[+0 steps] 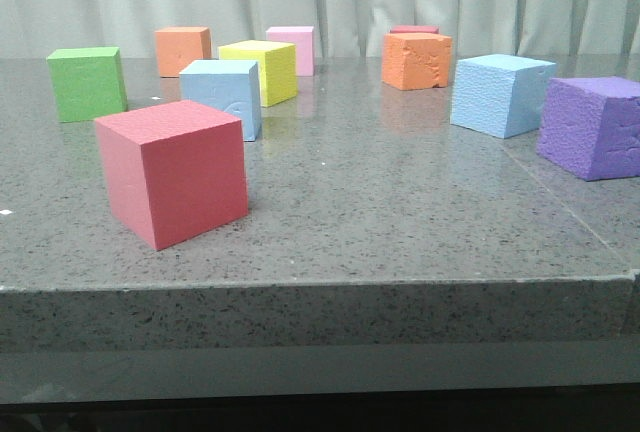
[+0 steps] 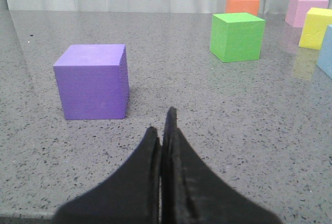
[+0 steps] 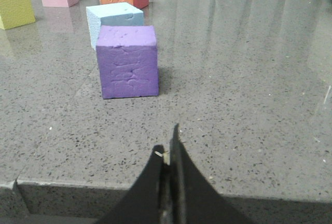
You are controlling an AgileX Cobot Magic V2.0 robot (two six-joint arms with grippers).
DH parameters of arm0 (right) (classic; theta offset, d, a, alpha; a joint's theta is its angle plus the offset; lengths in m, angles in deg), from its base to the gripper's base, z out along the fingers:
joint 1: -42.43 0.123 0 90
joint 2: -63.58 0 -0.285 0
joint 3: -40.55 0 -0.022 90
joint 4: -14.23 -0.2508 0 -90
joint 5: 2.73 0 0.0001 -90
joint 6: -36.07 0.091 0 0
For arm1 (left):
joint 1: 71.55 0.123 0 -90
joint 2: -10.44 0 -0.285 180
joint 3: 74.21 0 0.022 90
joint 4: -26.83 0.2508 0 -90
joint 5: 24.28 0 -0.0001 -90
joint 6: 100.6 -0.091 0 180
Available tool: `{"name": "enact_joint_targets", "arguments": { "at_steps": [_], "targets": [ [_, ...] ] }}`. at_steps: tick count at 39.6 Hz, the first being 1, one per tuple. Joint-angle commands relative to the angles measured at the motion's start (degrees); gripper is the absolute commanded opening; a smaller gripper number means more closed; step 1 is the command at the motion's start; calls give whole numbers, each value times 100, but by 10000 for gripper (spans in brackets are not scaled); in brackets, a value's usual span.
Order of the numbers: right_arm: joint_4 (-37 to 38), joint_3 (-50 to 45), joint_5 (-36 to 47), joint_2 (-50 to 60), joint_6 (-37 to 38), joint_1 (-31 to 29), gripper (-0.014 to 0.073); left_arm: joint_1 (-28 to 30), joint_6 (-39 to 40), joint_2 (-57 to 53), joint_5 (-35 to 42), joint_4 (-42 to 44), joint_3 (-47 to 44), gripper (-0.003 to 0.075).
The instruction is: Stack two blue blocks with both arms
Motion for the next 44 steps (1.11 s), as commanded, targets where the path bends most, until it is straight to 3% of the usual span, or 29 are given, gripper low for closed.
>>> {"name": "enact_joint_targets", "arguments": {
  "at_steps": [1,44],
  "targets": [
    [-33,29,431,103,-49,-44,-67,0,12,-92,497,-27,-13,-20],
    [-33,29,485,103,-49,-44,-67,0,12,-92,497,6,-13,-20]
  ]
}}
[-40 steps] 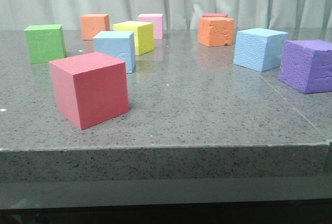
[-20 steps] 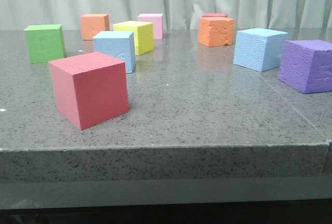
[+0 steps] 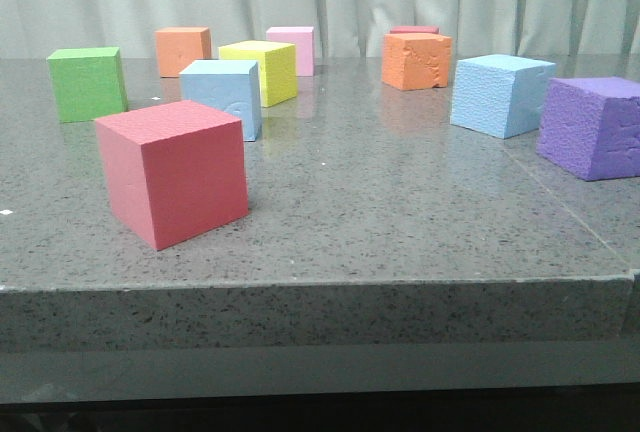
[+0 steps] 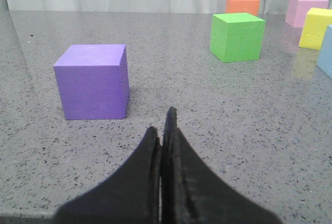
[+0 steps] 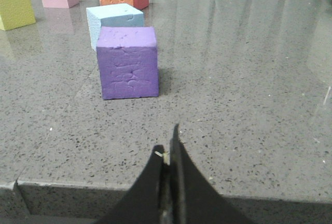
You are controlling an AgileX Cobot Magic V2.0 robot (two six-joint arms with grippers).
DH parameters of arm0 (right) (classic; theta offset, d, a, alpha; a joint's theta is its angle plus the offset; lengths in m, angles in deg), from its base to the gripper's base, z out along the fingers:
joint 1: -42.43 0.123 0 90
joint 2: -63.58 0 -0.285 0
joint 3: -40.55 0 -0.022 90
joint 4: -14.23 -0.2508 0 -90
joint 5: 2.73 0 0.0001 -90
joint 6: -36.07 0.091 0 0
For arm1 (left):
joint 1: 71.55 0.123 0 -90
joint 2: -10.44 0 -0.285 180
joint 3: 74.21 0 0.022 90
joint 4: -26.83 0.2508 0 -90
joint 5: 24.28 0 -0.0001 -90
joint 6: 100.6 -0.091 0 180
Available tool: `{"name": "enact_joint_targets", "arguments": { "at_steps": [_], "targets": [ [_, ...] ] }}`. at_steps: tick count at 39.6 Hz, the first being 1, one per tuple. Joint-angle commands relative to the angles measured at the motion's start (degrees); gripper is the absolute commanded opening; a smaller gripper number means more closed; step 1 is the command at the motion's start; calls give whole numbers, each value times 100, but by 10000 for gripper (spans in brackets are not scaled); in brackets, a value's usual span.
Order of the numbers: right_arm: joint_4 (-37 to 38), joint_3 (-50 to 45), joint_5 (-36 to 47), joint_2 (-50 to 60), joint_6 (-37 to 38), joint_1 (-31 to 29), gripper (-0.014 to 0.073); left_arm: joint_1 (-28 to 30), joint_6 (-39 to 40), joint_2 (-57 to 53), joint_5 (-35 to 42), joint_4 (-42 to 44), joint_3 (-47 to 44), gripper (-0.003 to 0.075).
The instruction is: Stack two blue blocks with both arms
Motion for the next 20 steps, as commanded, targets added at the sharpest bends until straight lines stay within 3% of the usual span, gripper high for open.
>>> {"name": "enact_joint_targets", "arguments": {
  "at_steps": [1,20],
  "targets": [
    [-33,29,485,103,-49,-44,-67,0,12,-92,497,17,-13,-20],
    [-40,29,497,103,-49,-44,-67,0,12,-92,618,10,-13,-20]
  ]
}}
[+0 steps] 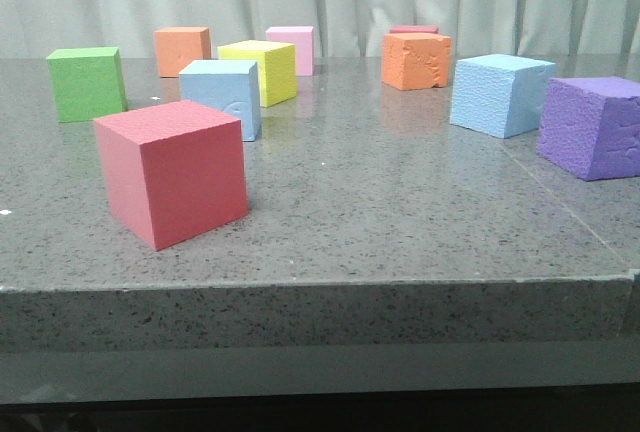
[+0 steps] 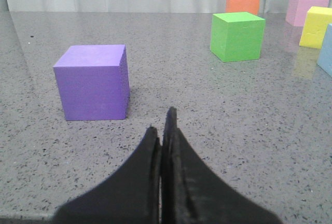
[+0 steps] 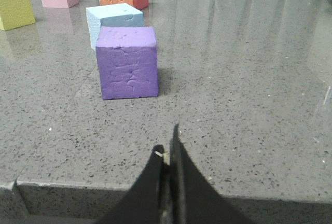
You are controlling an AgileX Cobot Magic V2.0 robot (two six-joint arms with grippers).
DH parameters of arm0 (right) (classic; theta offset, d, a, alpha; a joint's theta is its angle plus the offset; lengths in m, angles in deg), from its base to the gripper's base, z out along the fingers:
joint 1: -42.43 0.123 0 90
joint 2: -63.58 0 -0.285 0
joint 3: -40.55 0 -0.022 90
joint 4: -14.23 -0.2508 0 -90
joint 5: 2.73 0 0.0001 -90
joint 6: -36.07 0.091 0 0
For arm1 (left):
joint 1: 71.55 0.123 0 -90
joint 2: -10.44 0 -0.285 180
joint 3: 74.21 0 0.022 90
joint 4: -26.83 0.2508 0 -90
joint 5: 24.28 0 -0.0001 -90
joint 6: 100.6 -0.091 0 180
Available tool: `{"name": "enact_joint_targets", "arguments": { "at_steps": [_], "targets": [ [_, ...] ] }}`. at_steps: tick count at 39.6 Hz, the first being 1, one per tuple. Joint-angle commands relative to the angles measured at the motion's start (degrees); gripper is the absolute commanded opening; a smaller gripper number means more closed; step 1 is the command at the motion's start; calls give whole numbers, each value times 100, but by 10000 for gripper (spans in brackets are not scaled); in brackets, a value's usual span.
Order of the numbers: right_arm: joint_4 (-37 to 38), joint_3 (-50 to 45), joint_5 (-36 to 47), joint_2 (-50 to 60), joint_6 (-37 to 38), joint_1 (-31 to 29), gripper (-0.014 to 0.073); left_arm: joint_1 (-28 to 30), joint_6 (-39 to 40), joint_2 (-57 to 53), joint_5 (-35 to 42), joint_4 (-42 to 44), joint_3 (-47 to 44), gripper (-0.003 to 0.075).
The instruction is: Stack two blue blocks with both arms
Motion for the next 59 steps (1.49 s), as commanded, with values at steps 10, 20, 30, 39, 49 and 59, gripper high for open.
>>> {"name": "enact_joint_targets", "arguments": {
  "at_steps": [10,20,30,39,49,59],
  "targets": [
    [-122,29,1020,103,-49,-44,-67,0,12,-92,1063,-436,-13,-20],
    [-122,29,1490,103,-49,-44,-67,0,12,-92,1386,-408,-13,-20],
    [-122,78,1424,103,-49,-44,-67,0,12,-92,2079,-408,-3,-20],
    [-122,804,992,92,-49,-44,-67,0,12,-70,2075,-408,417,-20],
    [-122,2412,-230,-719,-49,-44,-67,0,22,607,1081,-445,1759,-20],
    [-122,4015,-1327,-2275,-49,-38,-67,0,12,2274,-305,-378,3125,-20]
  ]
}}
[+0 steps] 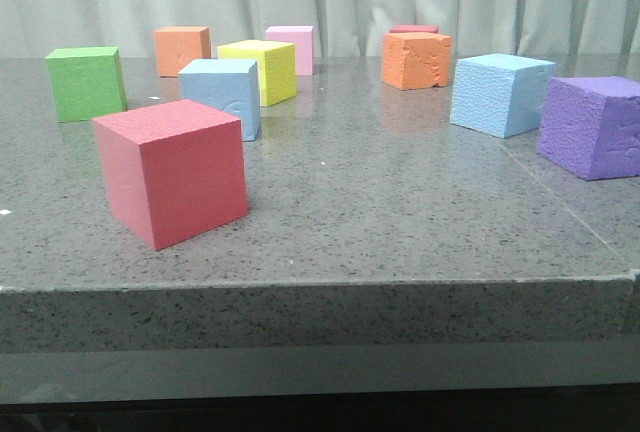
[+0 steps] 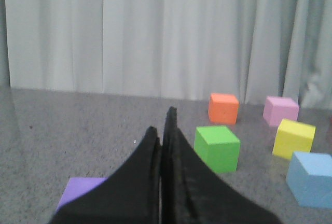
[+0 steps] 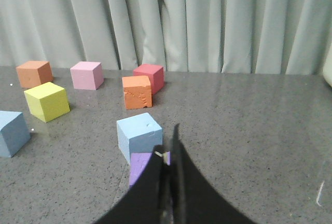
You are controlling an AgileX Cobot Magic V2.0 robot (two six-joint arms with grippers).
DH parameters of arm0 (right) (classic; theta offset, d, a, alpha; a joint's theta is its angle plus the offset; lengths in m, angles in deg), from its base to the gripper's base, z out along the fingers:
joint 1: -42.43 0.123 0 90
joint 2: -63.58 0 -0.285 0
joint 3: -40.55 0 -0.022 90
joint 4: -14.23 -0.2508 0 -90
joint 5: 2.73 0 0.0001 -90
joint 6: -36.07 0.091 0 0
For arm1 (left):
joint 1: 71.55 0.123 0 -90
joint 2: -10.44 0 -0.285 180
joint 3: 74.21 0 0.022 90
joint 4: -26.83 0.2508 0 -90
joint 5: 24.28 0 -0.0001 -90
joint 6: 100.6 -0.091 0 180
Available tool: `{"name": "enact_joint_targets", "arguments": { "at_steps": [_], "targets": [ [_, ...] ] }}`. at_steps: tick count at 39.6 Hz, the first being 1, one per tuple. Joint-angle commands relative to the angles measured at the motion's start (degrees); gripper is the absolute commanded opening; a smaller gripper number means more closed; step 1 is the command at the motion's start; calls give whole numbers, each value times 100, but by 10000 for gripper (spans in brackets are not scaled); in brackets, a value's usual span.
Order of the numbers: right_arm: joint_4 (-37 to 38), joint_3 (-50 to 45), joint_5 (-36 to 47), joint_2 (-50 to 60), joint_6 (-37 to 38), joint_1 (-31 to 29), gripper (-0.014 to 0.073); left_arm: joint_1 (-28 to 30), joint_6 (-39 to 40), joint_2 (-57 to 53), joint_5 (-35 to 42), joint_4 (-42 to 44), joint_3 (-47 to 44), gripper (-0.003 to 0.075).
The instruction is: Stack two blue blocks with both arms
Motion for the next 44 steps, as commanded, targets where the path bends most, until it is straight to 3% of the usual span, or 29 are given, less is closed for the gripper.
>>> {"name": "enact_joint_targets", "arguments": {
  "at_steps": [1,9,19,34,38,41,44],
  "targets": [
    [-1,612,10,-604,-49,-38,-67,0,2,667,-75,65,578,-20],
    [-2,813,89,-1022,-49,-38,-67,0,-52,1373,-56,117,1048,-20],
    [-2,813,122,-1001,-49,-38,-67,0,-52,1408,390,117,1048,-20],
    [-2,813,133,-1001,-49,-38,-39,0,-52,1408,458,117,1048,-14],
    [-2,813,151,-1001,-49,-38,73,0,-52,1408,458,117,1048,78],
    [-2,813,181,-1001,-49,-38,208,0,-52,1408,479,117,1048,225],
    [-2,813,192,-1001,-49,-38,360,0,-52,1408,479,117,1048,439]
  ]
}}
